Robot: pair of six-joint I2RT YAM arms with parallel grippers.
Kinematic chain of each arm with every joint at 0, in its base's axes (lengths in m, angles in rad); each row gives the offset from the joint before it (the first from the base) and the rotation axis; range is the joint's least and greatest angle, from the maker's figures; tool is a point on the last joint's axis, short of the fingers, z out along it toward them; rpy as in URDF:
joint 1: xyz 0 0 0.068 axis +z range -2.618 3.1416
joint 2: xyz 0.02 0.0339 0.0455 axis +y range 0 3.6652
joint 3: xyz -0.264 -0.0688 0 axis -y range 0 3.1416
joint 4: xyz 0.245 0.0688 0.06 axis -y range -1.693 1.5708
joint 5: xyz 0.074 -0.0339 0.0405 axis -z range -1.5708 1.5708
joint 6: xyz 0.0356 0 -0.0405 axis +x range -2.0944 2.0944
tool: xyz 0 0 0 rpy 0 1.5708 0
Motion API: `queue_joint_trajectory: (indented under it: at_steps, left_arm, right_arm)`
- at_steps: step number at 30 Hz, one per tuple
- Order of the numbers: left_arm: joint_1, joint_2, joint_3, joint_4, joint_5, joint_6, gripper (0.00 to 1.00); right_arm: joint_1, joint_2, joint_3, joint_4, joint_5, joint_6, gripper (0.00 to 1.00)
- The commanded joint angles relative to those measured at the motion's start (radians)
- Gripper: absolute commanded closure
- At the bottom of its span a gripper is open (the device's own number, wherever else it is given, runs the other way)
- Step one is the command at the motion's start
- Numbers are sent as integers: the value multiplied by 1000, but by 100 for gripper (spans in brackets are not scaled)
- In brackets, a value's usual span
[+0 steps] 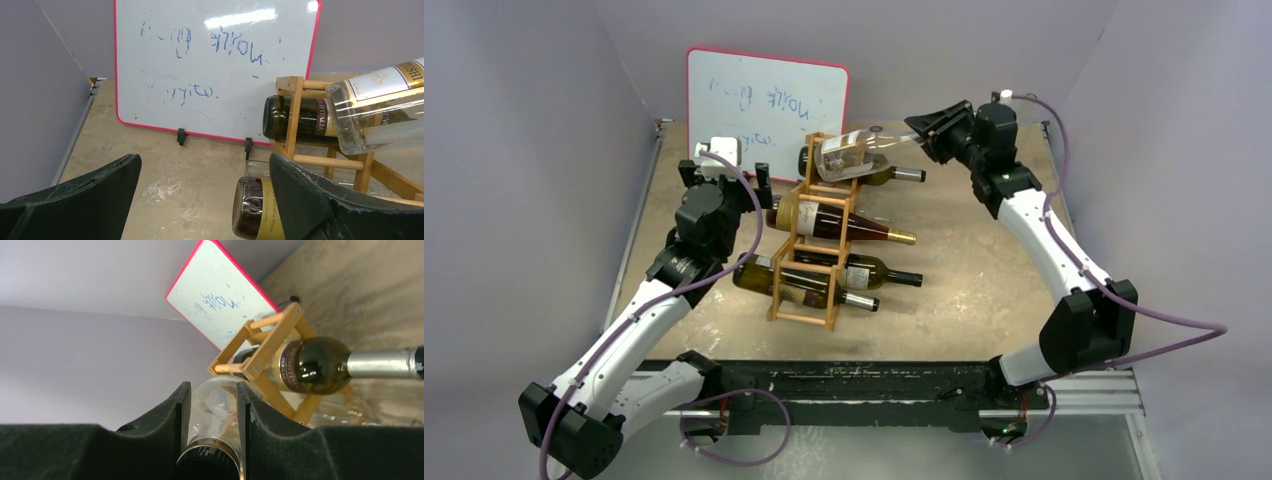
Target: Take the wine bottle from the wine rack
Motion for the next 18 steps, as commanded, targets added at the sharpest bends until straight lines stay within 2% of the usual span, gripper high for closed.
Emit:
queue_joint_trajectory:
  at_steps: [1,7,18]
  left_arm:
    - [-4,-20,12,49,14,-9,0]
    - [-5,-19,10,48,19,-10,0]
    - [-4,-13,15,47,29,-14,0]
  right_arm:
    - [-2,-34,198,115,-16,-88,100]
    - [-1,12,340,53,22,-300,100]
    - [0,52,506,-39,15,-413,100]
